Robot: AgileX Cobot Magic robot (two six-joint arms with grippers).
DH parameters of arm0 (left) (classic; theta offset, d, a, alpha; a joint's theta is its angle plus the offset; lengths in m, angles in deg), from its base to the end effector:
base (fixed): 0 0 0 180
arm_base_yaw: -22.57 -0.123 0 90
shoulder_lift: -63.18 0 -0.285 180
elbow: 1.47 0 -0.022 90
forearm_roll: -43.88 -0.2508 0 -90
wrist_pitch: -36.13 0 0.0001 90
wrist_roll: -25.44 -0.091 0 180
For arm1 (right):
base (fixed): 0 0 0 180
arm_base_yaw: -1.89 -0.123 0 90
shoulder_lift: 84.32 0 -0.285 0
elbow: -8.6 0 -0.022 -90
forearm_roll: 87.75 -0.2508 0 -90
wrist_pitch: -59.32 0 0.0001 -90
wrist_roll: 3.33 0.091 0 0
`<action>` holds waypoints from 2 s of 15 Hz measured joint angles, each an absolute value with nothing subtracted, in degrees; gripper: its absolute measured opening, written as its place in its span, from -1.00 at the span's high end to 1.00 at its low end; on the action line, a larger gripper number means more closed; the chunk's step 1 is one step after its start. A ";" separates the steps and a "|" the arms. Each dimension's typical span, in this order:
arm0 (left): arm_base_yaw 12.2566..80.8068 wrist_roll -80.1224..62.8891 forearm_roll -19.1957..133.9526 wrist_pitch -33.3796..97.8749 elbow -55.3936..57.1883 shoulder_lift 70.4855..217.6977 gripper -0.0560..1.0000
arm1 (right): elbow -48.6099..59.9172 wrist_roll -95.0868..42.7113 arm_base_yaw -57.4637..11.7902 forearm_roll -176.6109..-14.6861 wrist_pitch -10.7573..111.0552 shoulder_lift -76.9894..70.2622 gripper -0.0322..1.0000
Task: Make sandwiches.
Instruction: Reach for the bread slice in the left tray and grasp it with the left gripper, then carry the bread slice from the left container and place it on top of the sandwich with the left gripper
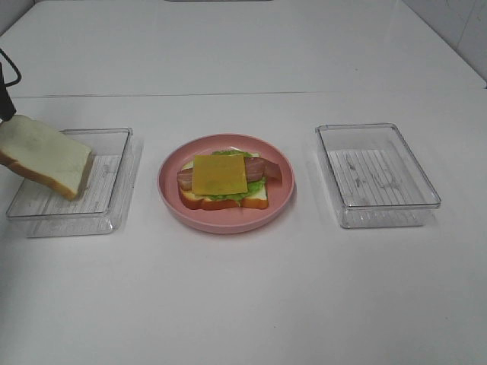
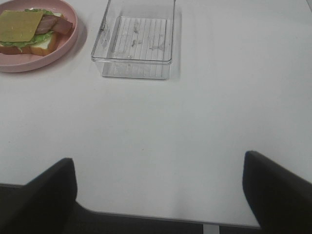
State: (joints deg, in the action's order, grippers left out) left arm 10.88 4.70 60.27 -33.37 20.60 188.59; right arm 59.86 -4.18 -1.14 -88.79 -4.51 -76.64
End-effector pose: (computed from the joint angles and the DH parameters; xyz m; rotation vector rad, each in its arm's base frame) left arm 0.4223 0.0628 0.2319 0.1083 2.9251 -0.3366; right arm -0.0026 0.0013 0.2600 -0.0735 2.1417 0.0444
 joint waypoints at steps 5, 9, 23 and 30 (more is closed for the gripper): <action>10.82 3.33 65.65 -33.37 23.87 196.44 -0.93 | 59.86 -4.18 -1.14 -88.79 -4.51 -76.64 -0.79; 10.82 2.92 68.80 -33.43 23.87 198.73 -0.89 | 59.86 -4.18 -1.14 -88.79 -4.40 -76.64 -0.79; 10.71 7.62 69.66 -33.43 23.87 198.79 0.10 | 59.86 -4.18 -1.14 -88.79 -4.17 -76.64 -0.79; 10.71 7.68 70.52 -33.66 24.10 198.79 0.55 | 59.86 -4.18 -1.14 -88.79 -4.11 -76.64 -0.79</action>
State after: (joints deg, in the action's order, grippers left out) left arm 10.71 7.68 70.52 -33.66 24.10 198.79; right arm 59.86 -4.18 -1.14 -88.79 -4.11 -76.64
